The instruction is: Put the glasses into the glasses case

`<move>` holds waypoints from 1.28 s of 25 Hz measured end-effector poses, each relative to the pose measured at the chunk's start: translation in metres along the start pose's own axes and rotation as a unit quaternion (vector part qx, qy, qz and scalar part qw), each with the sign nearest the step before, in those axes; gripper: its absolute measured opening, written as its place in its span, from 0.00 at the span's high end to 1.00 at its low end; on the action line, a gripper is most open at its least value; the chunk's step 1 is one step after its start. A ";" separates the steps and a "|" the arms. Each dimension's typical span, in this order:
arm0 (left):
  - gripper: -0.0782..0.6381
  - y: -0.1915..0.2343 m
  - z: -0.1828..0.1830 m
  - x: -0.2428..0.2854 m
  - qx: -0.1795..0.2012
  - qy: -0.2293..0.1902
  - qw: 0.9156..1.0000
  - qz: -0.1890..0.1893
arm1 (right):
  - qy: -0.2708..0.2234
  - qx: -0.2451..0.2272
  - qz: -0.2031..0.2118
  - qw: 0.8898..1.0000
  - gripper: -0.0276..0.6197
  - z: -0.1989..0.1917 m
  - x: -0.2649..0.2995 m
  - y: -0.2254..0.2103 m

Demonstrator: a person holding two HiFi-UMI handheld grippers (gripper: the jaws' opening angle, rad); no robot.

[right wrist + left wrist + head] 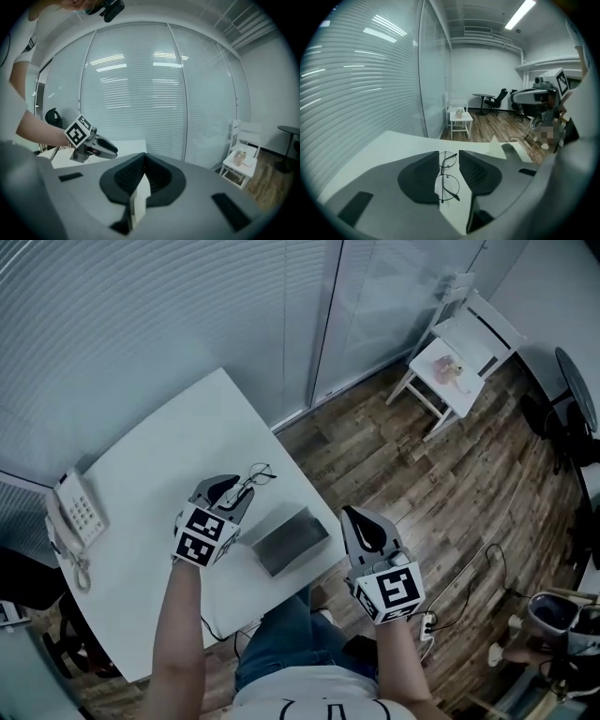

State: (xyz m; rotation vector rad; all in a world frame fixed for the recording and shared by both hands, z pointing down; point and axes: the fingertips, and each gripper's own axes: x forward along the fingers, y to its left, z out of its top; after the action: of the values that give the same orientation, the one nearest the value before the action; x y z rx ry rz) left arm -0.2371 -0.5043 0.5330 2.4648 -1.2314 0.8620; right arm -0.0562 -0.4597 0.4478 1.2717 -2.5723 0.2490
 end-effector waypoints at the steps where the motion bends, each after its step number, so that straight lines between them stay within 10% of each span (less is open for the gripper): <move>1: 0.70 0.002 -0.004 0.008 0.000 0.009 1.000 -0.007 | 0.007 0.004 -0.002 1.000 0.94 -0.005 0.004 -0.002; 12: 0.77 0.015 -0.039 0.052 0.000 0.085 0.995 -0.057 | 0.050 0.003 0.007 0.999 0.94 -0.027 0.039 -0.016; 32: 0.86 -0.001 0.009 -0.008 0.008 0.037 0.999 -0.002 | 0.001 -0.042 0.025 0.999 0.94 0.010 -0.008 -0.003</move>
State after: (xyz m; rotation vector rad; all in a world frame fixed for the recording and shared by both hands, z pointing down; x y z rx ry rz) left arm -0.2360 -0.5027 0.5212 2.4228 -1.1982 0.9562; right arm -0.0506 -0.4580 0.4362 1.1792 -2.5864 0.1507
